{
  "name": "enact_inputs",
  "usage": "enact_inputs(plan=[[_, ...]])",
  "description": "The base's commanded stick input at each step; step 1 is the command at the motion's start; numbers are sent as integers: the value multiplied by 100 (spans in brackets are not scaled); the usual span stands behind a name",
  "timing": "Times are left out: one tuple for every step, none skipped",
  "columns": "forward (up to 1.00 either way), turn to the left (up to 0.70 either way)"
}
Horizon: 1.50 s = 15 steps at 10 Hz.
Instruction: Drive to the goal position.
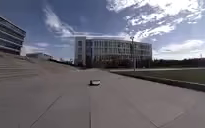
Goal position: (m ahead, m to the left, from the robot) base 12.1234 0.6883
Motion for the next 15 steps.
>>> enact_inputs(plan=[[70,3],[70,3],[70,3],[70,2],[70,2],[70,1],[70,0],[70,0],[70,0],[70,0],[70,0],[70,0],[70,0],[70,0],[49,0]])
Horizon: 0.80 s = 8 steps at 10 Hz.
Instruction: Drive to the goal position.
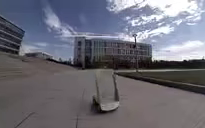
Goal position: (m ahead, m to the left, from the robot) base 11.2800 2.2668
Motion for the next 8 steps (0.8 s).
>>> enact_inputs(plan=[[5,0],[-45,0],[-67,0],[-68,0],[-69,0],[-70,0],[-70,0],[-70,0]])
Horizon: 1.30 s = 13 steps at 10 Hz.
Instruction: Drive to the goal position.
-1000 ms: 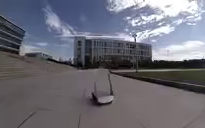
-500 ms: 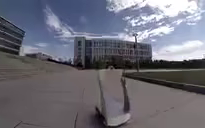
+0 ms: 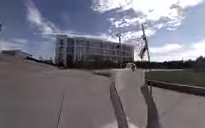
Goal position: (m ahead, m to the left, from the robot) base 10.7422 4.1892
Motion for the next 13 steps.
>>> enact_inputs(plan=[[-70,0],[-70,0],[-70,0],[-70,0],[-70,0],[-70,0],[-70,0],[-70,0],[-70,0],[-70,0],[-70,0],[-70,0],[-70,0]])
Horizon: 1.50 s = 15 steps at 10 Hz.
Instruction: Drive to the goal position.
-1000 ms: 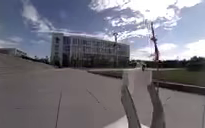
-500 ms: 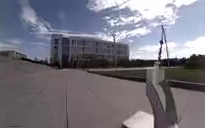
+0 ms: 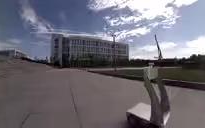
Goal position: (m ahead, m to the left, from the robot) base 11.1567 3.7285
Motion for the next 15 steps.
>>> enact_inputs(plan=[[-70,0],[-70,0],[-70,0],[-70,0],[-51,0],[-1,0],[2,0],[4,0],[20,0],[49,10],[70,21],[70,26],[70,31],[69,31],[62,11]])
